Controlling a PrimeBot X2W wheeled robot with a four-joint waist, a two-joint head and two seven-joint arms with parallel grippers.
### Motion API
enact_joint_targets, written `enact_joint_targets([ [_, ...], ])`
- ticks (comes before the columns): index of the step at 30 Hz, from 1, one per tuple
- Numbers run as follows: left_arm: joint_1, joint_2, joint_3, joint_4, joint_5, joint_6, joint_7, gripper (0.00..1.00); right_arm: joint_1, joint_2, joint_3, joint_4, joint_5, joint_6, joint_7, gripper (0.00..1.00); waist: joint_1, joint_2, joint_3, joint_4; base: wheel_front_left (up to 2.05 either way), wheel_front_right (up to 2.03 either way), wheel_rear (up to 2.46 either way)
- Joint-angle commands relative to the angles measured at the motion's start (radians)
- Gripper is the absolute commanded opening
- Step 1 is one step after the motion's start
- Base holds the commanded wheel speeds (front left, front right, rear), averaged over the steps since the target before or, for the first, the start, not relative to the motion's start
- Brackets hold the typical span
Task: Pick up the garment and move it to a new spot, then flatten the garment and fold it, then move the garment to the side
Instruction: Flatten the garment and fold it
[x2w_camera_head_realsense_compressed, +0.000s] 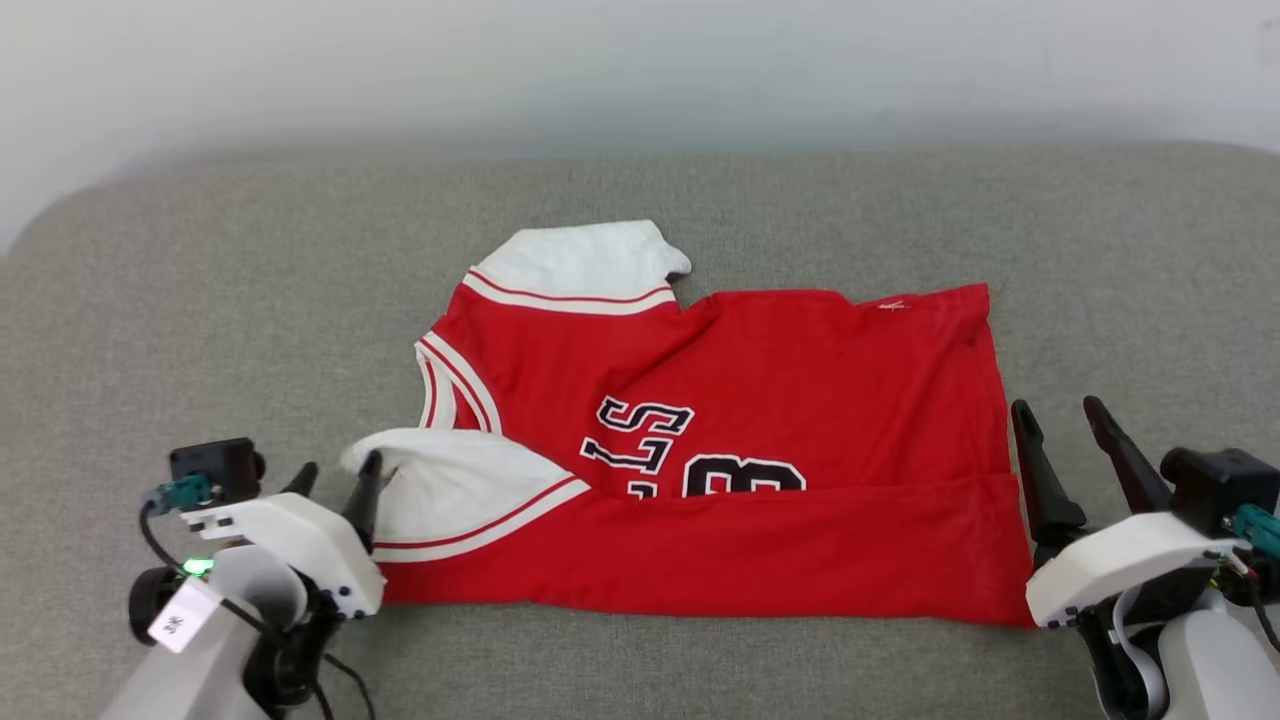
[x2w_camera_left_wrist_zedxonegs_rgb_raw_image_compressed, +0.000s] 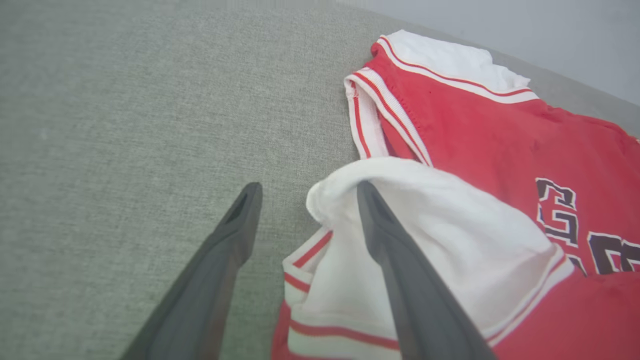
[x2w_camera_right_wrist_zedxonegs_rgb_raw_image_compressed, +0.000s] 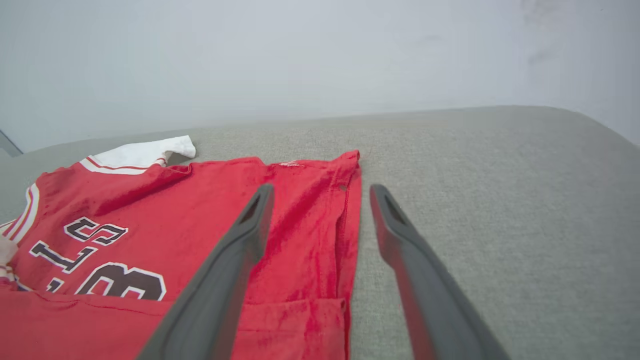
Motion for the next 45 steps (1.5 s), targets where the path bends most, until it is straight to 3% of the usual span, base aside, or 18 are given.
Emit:
enact_joint_targets([
  [1, 0.015, 0.013, 0.004, -0.010, -0.002, 0.007, 0.006, 1.00, 0.021, 0.006, -0.004, -0.013, -0.010, -0.001, -0.008, 1.00, 0.0000, 0.0000, -0.017, 0.000, 0.00, 0.00, 0.00],
  [5, 0.038, 0.066, 0.023, -0.074, -0.028, 0.017, 0.064, 1.00, 0.069, 0.030, -0.019, -0.090, -0.049, -0.001, -0.002, 1.00, 0.0000, 0.0000, -0.038, -0.005, 0.00, 0.00, 0.00],
  [12, 0.088, 0.177, 0.025, -0.255, -0.115, 0.043, 0.318, 1.00, 0.148, 0.069, -0.044, -0.224, -0.081, -0.001, 0.040, 1.00, 0.0000, 0.0000, -0.039, -0.018, 0.00, 0.00, 0.00],
  [20, 0.116, 0.252, -0.006, -0.364, -0.186, 0.088, 0.557, 1.00, 0.165, 0.093, -0.041, -0.289, -0.081, -0.001, 0.075, 1.00, 0.0000, 0.0000, -0.008, -0.048, 0.00, 0.00, 0.00],
  [26, 0.091, 0.234, -0.038, -0.323, -0.192, 0.096, 0.619, 1.00, 0.149, 0.101, -0.041, -0.291, -0.069, -0.001, 0.079, 1.00, 0.0000, 0.0000, 0.030, -0.064, 0.00, 0.00, 0.00],
  [31, 0.083, 0.191, -0.066, -0.262, -0.207, 0.071, 0.640, 1.00, 0.146, 0.105, -0.035, -0.280, -0.061, -0.001, 0.088, 1.00, 0.0000, 0.0000, 0.046, -0.073, 0.00, 0.00, 0.00],
  [32, 0.082, 0.183, -0.074, -0.252, -0.205, 0.065, 0.646, 0.55, 0.144, 0.105, -0.035, -0.277, -0.061, -0.001, 0.088, 1.00, 0.0000, 0.0000, 0.047, -0.074, 0.00, 0.00, 0.00],
  [34, 0.079, 0.168, -0.093, -0.240, -0.205, 0.046, 0.654, 0.00, 0.142, 0.105, -0.038, -0.274, -0.058, -0.001, 0.095, 1.00, 0.0000, 0.0000, 0.048, -0.076, 0.00, 0.00, 0.00],
  [41, 0.060, 0.156, -0.096, -0.235, -0.196, 0.011, 0.625, 0.00, 0.148, 0.092, -0.082, -0.267, -0.030, -0.001, 0.128, 1.00, 0.0000, 0.0000, 0.038, -0.066, 0.00, 0.00, 0.00],
  [45, 0.050, 0.169, -0.081, -0.258, -0.183, 0.008, 0.588, 0.00, 0.160, 0.067, -0.120, -0.248, 0.016, -0.001, 0.206, 1.00, 0.0000, 0.0000, 0.022, -0.057, 0.00, 0.00, 0.00],
])
